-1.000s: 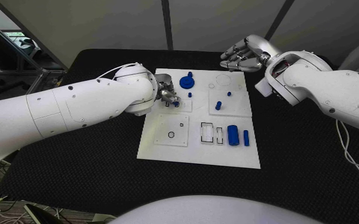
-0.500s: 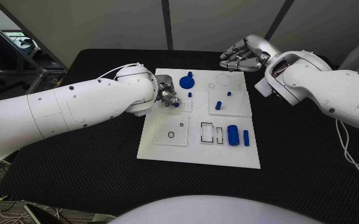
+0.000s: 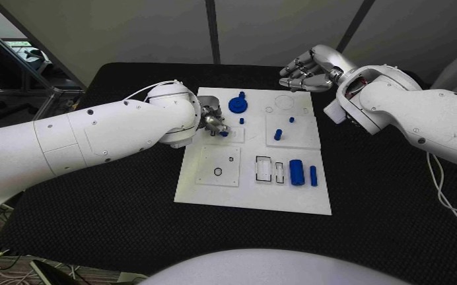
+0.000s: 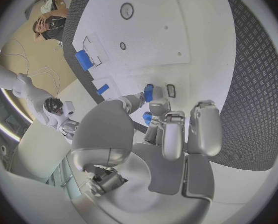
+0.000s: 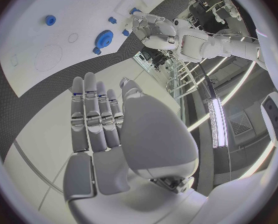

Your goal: Assemble the parts on the task board

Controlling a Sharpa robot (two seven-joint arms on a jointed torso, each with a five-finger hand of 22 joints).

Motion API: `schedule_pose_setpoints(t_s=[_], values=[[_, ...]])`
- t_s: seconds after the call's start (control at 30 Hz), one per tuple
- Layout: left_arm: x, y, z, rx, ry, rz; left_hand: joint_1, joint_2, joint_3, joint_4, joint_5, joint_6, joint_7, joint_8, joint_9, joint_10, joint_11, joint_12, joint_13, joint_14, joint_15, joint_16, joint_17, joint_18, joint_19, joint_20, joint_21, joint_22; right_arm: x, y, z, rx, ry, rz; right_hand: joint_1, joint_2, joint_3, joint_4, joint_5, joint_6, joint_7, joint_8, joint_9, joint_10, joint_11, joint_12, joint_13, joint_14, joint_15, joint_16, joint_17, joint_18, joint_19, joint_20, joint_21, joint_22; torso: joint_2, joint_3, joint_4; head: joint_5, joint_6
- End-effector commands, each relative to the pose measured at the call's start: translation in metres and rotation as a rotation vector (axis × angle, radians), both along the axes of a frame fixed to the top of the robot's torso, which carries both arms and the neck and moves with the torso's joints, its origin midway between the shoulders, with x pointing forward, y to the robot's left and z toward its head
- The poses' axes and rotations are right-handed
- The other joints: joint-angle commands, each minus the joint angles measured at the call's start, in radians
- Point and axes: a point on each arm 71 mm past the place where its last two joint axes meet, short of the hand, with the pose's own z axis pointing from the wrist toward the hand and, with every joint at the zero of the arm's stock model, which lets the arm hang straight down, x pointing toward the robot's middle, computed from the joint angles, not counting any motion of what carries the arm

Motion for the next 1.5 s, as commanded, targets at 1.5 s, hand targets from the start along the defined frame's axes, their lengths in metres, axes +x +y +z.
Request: schedule_pose_setpoints(t_s=[1.5], values=[[0.0054, 0.0027, -0.0025, 0.001, -0.012, 0.022, -0.158, 0.022, -0.249, 0.099, 0.002, 0.044, -0.008, -0.009, -0.011, 0.024, -0.001, 0.032, 0.033, 0.103, -0.01, 0.007, 0.259, -0.014, 0.023, -0.004, 0.014, 0.038, -0.0003, 0.0008, 0.0012, -0.005, -0.004, 0.019, -0.015, -0.003, 0.015, -0.003, 0.045, 0.0, 0.005, 0.004, 0.0, -0.009, 0.001, -0.007, -0.006, -0.002, 0.0, -0.006, -0.005, 0.011, 0.008, 0.003, -0.013, -0.005, 0.001, -0.0001, -0.0009, -0.007, -0.003]])
